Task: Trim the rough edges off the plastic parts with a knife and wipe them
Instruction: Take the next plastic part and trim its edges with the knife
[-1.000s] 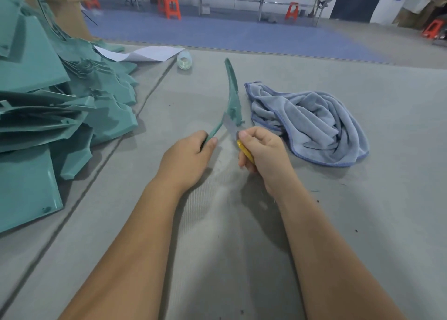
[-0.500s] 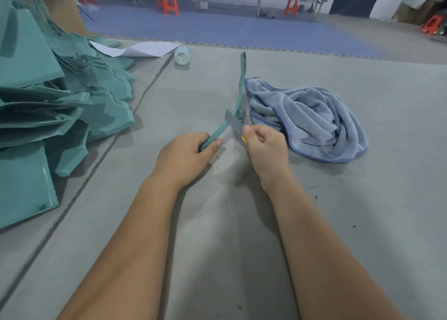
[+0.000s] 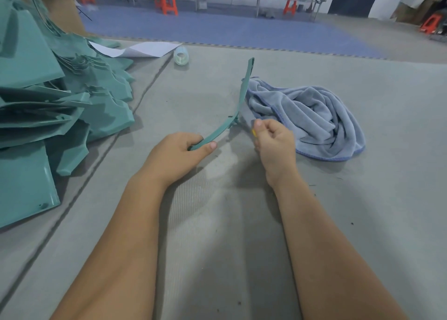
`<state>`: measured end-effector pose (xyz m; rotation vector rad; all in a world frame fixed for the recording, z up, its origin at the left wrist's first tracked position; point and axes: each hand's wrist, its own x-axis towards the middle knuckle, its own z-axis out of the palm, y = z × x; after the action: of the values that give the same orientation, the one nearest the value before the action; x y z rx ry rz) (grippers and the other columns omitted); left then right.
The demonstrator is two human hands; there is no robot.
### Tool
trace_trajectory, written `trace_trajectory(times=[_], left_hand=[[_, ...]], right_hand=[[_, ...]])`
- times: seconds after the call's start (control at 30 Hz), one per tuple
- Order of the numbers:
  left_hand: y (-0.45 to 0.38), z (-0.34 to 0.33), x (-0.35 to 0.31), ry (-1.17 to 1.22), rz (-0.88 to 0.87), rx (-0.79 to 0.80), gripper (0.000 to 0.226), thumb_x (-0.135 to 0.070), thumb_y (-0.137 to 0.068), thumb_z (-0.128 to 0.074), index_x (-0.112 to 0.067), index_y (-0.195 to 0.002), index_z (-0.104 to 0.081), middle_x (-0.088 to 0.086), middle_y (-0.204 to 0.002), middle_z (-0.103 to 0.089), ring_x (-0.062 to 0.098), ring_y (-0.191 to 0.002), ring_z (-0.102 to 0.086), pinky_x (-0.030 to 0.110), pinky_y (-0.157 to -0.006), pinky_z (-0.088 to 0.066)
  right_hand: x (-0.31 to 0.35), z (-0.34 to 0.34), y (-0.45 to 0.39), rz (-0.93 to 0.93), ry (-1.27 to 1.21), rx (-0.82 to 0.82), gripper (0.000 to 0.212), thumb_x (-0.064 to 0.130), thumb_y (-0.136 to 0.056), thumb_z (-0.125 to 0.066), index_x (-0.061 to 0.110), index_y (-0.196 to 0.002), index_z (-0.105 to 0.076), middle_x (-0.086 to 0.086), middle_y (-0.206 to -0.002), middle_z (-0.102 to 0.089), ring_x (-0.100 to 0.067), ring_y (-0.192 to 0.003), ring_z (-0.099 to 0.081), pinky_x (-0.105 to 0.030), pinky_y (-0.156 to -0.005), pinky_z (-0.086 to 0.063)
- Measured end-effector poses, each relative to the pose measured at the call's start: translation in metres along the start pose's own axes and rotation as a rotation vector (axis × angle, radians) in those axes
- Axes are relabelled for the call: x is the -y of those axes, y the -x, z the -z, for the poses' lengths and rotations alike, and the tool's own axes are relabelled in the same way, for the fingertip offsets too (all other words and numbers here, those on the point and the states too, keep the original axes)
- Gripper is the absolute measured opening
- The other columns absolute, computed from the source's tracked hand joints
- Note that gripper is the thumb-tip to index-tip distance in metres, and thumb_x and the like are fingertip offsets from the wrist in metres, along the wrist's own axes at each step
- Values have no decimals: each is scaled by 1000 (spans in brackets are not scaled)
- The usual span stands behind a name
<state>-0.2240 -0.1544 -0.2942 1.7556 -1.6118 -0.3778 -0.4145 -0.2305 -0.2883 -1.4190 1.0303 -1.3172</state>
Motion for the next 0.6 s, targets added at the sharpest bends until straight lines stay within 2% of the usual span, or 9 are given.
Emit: trace_trajectory(times=[0.13,0.2,0.27,0.33,0.4,0.47,0.5,0.53,0.6], left_hand=[[2,13,9,26,64,26,77,-84,-69,-47,-8,-64,-49,-7,-49,-37,11,-47,-32,30,-54,-28],[1,17,11,-15,83,36,76,-87,-67,-43,-12,-64,-57,-7,-46,-40,9,-44,-34,29,-54,-30],[0,18,9,-65,94,60,69,-84,-68,-44,-18,-64,-63,-8,-43,-42,7,-41,-35,29,-53,-31],[-1,18,6,-148,95,85,65,-83,-67,-44,-20,-63,-60,-8,-42,-43,7,-39,-36,30,-51,-31],[-3,18,1,-213,83,107,65,-83,-67,-43,-19,-62,-53,-7,-43,-47,7,-39,-39,29,-50,-33],[-3,18,-4,-232,84,130,64,-82,-67,-45,-19,-62,-53,-6,-45,-53,8,-40,-45,30,-49,-36],[-2,17,-8,-243,85,130,61,-81,-66,-46,-20,-65,-55,-7,-48,-57,8,-44,-50,30,-50,-39],[-2,15,-12,-263,72,113,56,-78,-67,-47,-24,-69,-58,-7,-53,-59,10,-50,-55,31,-53,-43],[-1,8,-22,-294,10,54,42,-70,-77,-47,-30,-84,-57,-6,-64,-61,16,-66,-59,33,-60,-48]], right_hand=[[5,8,-3,-56,-150,-137,34,18,-100,-52,17,-66,-48,11,-50,-35,-10,-48,-27,-25,-46,-24],[10,9,0,-57,-219,-79,29,20,-100,-52,18,-71,-54,9,-53,-41,-7,-47,-33,-20,-43,-27],[15,6,3,-40,-237,58,26,21,-101,-50,19,-76,-56,6,-56,-50,-7,-48,-40,-21,-45,-30],[19,-2,8,2,-157,170,22,19,-101,-50,19,-80,-56,-2,-73,-59,-8,-58,-52,-27,-53,-38],[20,-11,12,94,-1,179,22,15,-100,-52,20,-79,-58,-9,-101,-54,-5,-83,-56,-25,-74,-45],[22,-18,14,155,94,124,24,15,-98,-55,24,-76,-58,-5,-123,-42,-2,-118,-45,-18,-99,-36],[23,-19,14,155,87,108,25,16,-99,-54,25,-76,-58,-2,-128,-39,-4,-128,-38,-17,-103,-33],[22,-20,14,136,43,112,24,18,-99,-53,25,-77,-58,-1,-127,-42,-7,-129,-39,-21,-104,-35],[20,-20,14,69,-72,172,22,21,-100,-50,27,-80,-59,3,-112,-55,-10,-112,-53,-33,-92,-46]])
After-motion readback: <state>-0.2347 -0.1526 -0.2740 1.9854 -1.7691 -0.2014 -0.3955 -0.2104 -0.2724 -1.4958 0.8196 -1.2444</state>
